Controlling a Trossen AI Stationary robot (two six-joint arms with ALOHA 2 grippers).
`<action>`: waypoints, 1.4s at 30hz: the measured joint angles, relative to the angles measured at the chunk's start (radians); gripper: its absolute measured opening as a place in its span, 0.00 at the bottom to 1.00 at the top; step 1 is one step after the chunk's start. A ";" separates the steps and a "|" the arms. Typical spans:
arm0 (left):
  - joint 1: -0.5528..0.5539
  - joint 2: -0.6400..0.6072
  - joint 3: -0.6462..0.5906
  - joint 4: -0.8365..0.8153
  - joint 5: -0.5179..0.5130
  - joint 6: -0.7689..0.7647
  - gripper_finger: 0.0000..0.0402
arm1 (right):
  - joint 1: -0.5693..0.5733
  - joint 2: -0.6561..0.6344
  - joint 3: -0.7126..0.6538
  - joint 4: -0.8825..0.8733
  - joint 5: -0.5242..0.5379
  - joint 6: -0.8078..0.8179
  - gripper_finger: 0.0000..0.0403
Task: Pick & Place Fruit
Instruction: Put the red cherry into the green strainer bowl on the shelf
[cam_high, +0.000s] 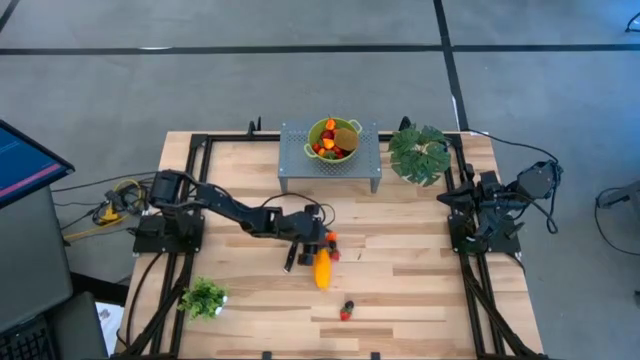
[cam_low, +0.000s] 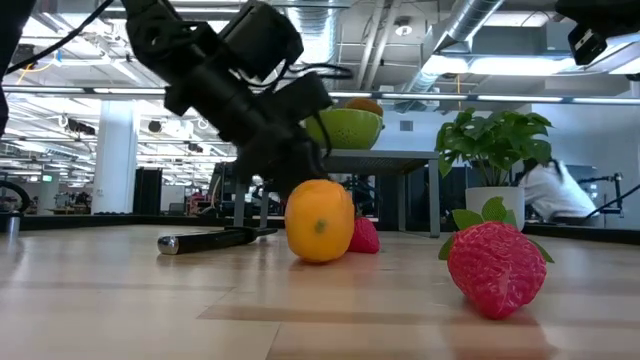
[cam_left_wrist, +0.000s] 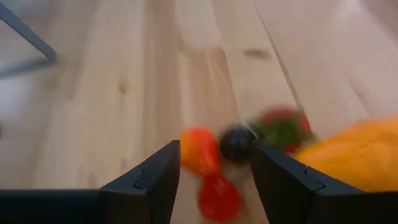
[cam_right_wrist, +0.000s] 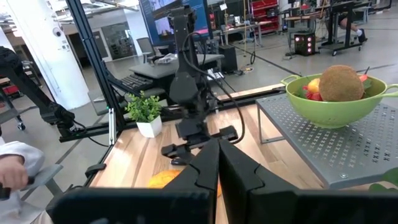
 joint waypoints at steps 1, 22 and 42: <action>-0.003 0.000 -0.006 -0.010 0.007 0.000 0.46 | 0.000 0.000 0.000 0.000 0.000 0.000 0.01; 0.074 0.046 -0.030 0.018 0.035 0.010 0.46 | 0.000 0.000 0.000 0.000 0.000 0.000 0.01; 0.082 0.133 -0.029 0.188 0.199 0.030 0.45 | 0.000 0.000 0.000 0.000 0.000 0.000 0.01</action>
